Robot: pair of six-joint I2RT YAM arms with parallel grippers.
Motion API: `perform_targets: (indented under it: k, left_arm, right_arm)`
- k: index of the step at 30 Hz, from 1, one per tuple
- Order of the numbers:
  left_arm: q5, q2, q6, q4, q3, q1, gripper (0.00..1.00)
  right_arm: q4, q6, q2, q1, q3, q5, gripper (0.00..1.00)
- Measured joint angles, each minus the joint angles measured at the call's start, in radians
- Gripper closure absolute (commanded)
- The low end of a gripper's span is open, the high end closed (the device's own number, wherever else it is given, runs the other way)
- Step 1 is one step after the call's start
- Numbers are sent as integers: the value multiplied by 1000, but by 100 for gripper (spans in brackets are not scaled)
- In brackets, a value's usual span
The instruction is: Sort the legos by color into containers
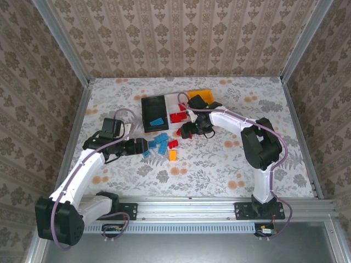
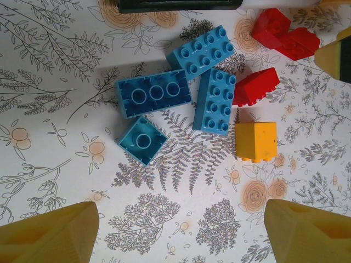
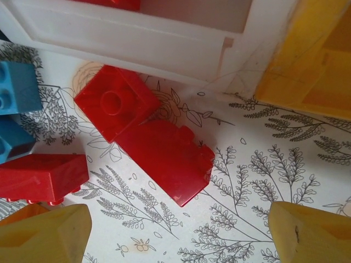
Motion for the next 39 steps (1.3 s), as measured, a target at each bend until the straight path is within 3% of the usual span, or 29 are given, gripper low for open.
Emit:
perform_targets:
  k: [14, 30, 39]
  left_arm:
    - [0, 0, 0, 0, 0, 0, 19]
    - [0, 13, 0, 3, 0, 0, 19]
    - [1, 14, 0, 3, 0, 0, 19]
  right_arm:
    - [21, 0, 109, 0, 79, -30, 25]
    - [45, 13, 146, 0, 113, -69, 58]
    - [87, 32, 71, 0, 0, -58, 63]
